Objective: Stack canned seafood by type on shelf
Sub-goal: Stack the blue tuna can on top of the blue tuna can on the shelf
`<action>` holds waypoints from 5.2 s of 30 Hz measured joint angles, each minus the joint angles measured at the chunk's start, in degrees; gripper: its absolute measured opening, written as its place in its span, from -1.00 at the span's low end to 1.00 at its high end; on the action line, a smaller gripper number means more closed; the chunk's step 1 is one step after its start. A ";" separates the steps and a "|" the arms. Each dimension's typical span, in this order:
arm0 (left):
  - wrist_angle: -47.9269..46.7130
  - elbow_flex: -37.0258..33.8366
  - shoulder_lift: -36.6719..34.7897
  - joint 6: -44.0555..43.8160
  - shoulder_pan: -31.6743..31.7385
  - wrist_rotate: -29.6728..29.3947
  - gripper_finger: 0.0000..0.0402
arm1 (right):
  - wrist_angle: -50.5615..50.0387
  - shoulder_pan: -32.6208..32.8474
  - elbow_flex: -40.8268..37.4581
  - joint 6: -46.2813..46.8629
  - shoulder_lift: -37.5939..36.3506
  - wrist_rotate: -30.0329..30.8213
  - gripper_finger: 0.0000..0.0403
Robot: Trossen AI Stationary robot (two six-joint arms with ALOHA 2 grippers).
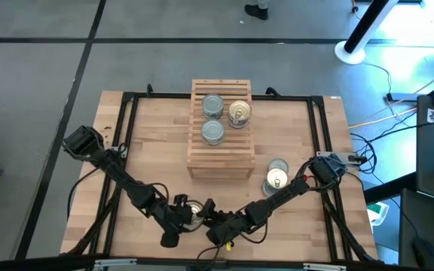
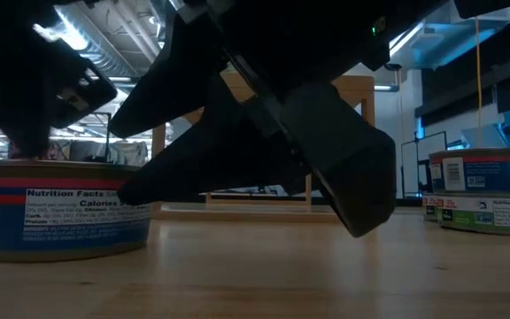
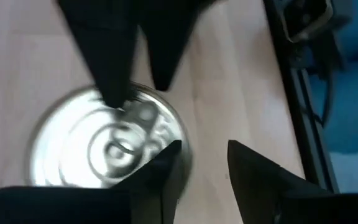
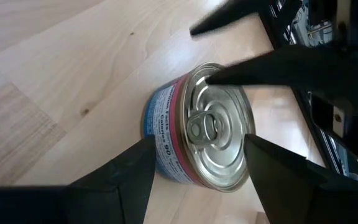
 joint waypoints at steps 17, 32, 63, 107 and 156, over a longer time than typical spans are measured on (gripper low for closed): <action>-22.60 9.03 0.16 8.09 -2.79 -8.65 -0.37 | 0.00 0.02 0.00 0.10 0.00 0.43 0.20; -22.56 11.41 5.77 16.66 -5.70 -11.25 -0.37 | 0.04 0.02 0.00 0.07 0.00 0.56 0.20; -26.71 11.45 6.80 21.59 -5.58 -17.78 -0.99 | 0.04 0.00 0.00 0.05 0.00 0.56 0.20; -24.57 14.58 6.91 1.81 -1.78 -17.36 -1.00 | -1.69 2.67 0.07 7.79 1.31 11.25 0.20; -20.02 14.62 6.27 -0.12 -0.27 -17.34 -1.00 | -3.62 5.35 0.00 16.75 1.29 18.04 0.20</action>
